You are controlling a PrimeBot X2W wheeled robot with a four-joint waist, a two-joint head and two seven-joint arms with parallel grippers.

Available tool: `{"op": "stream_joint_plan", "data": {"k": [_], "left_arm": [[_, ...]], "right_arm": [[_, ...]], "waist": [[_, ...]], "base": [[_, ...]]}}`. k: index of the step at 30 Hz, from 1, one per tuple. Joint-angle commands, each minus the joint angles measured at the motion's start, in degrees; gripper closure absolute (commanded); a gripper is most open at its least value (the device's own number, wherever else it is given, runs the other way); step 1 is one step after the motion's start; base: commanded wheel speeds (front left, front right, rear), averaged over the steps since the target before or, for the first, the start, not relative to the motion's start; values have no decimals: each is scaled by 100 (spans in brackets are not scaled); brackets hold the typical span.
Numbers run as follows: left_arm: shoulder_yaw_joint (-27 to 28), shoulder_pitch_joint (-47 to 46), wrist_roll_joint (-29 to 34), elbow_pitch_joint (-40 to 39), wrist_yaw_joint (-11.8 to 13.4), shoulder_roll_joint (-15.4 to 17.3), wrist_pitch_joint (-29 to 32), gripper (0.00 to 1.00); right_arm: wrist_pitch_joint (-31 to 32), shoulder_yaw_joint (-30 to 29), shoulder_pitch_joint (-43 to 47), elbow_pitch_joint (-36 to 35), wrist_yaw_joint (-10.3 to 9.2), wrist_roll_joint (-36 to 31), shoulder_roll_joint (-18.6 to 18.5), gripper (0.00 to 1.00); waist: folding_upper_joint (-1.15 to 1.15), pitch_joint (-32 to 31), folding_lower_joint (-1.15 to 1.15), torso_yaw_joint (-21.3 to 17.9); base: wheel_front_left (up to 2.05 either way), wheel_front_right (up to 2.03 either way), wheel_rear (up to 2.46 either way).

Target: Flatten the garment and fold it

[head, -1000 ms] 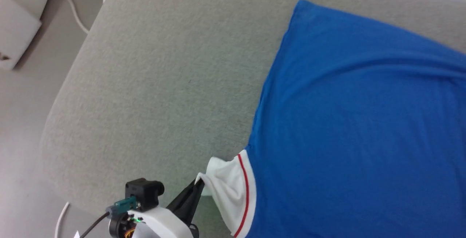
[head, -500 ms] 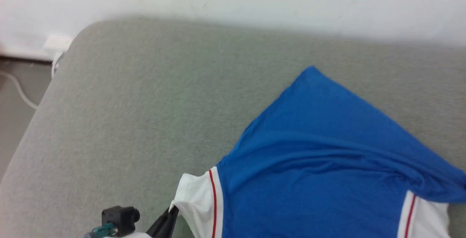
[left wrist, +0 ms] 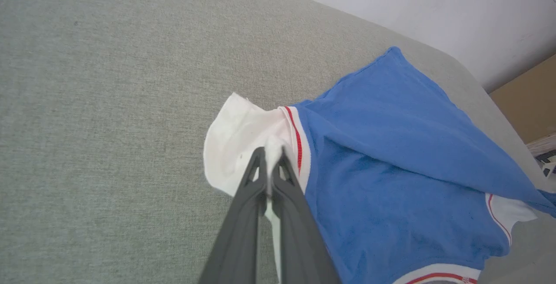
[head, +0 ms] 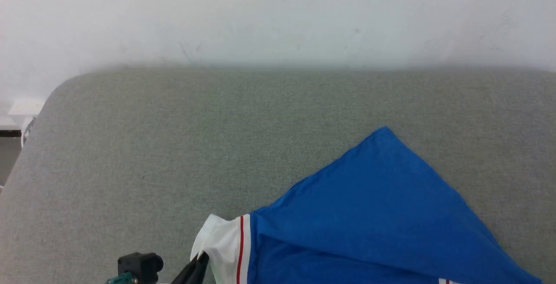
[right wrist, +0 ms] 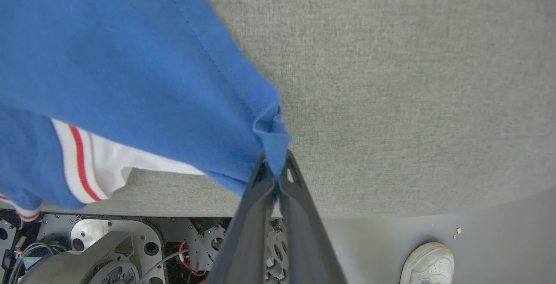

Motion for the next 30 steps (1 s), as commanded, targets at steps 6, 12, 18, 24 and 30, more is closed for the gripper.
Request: {"op": "stream_joint_plan", "data": {"k": [6, 12, 18, 24, 30], "left_arm": [[-24, -115, 15, 11, -12, 9, -22, 100], [-22, -179, 40, -33, 3, 9, -47, 100], [-116, -370, 127, -197, -24, -39, -42, 100], [-252, -619, 205, -266, -122, -164, -102, 100], [-506, -954, 328, -264, -219, -385, -89, 100]], "right_arm": [[9, -25, -44, -165, -4, -107, 55, 0], [102, -32, -512, -477, -4, 76, -16, 0], [134, 336, -1475, -683, -4, 114, -110, 0], [259, 1037, -2611, -410, -4, 0, 21, 0], [290, 1232, -3634, 581, -4, -500, 197, 0]], "waist": [[0, 46, 0, 70], [0, 134, 0, 194], [0, 420, 0, 532], [0, 799, 0, 981], [0, 1199, 0, 1454]], "base": [[0, 0, 0], [0, 0, 0], [0, 0, 0], [0, 0, 0], [0, 0, 0]]}}
